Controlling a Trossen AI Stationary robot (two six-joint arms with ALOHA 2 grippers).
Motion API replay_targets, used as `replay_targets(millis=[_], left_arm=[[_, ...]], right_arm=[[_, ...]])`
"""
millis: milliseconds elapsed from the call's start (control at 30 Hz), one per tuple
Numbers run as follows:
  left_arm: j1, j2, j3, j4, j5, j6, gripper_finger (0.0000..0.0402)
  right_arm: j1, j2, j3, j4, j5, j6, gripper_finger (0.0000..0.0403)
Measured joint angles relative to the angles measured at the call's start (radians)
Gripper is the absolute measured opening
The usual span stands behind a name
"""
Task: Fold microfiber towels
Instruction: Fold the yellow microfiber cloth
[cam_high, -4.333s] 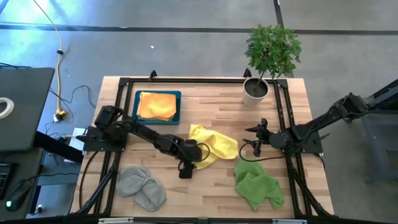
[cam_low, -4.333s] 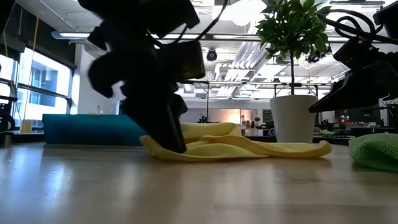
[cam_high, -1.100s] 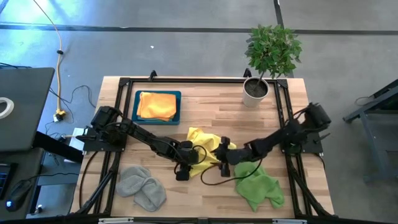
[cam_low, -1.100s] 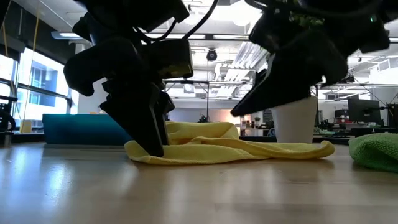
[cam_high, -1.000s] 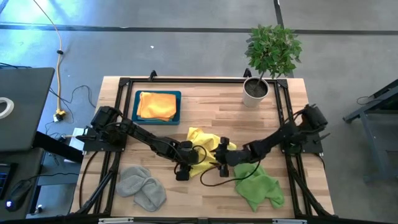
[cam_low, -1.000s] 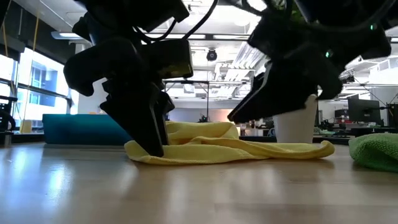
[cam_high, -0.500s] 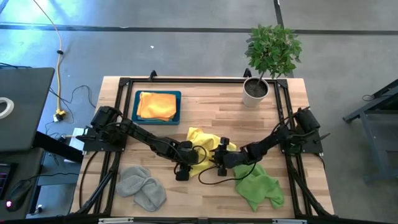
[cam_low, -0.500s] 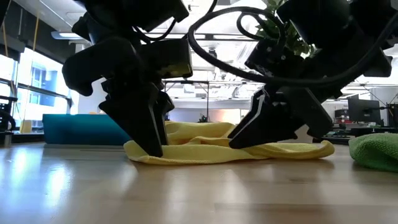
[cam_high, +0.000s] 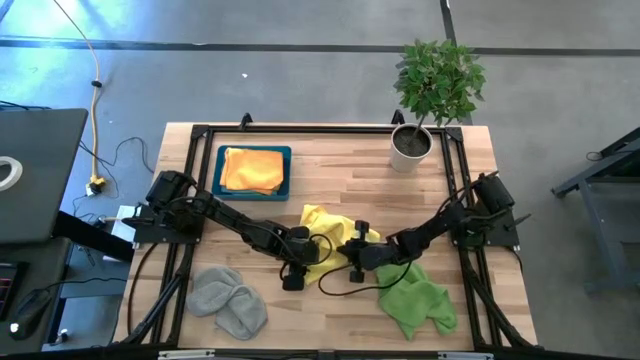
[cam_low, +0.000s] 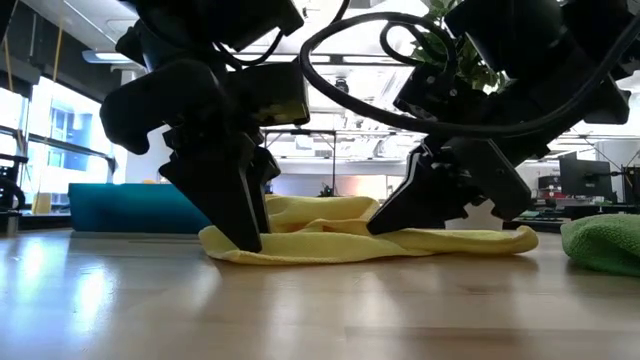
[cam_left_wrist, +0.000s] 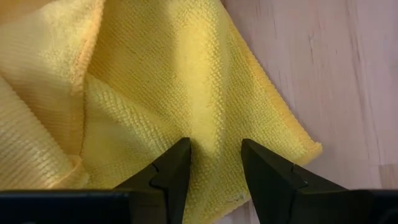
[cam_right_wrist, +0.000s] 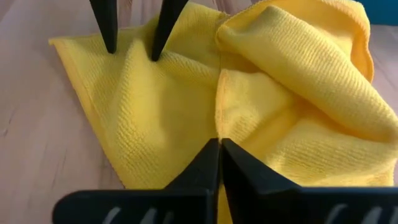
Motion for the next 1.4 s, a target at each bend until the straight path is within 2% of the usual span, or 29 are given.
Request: replay_targets(millis=[300,600,733,900,1167,1267,1400], left_arm=[[0.0,0.0,0.0,0.0,0.0,-0.001,0.0138],[0.0,0.0,0.0,0.002,0.0,-0.019,0.0138],[-0.001,0.0,0.0,0.003,0.0,-0.026,0.0138],[-0.006,0.0,0.0,0.004,-0.001,-0.027,0.0138],[-0.023,0.0,0.0,0.003,0.001,-0.025,0.0138],[-0.028,0.0,0.0,0.002,0.001,-0.025,0.0138],[-0.032,0.0,0.0,0.0,0.001,-0.024,0.0138]], right_arm=[[-0.002,-0.06,0.0,-0.034,0.105,0.042,0.0003],[-0.079,-0.26,0.0,-0.312,0.41,0.164,0.0001],[-0.15,-0.302,0.0,-0.428,0.466,0.244,0.0001],[-0.238,-0.306,-0.001,-0.5,0.459,0.291,0.0001],[-0.319,-0.305,-0.001,-0.552,0.353,0.29,0.0003],[-0.325,-0.305,-0.001,-0.571,0.323,0.29,0.0027],[-0.314,-0.309,-0.001,-0.6,0.312,0.284,0.009]])
